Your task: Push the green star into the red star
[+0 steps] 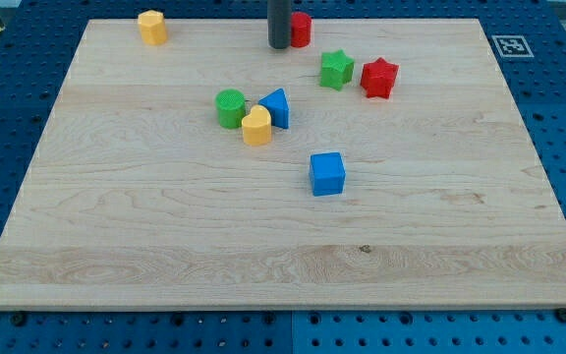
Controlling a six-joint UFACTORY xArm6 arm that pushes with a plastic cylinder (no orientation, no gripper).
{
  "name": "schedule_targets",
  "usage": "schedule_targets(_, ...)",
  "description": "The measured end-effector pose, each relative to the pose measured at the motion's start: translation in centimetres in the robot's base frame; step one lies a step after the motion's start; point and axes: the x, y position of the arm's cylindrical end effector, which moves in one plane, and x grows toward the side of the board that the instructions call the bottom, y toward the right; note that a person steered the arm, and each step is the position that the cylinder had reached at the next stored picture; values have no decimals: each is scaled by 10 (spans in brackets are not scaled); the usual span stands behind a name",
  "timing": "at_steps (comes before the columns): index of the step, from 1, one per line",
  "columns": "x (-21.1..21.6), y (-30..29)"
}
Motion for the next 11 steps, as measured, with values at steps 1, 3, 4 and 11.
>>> schedule_targets(1, 10, 3)
schedule_targets(3, 12, 6)
schedule_targets(4, 46, 2)
schedule_targets(11, 145, 84)
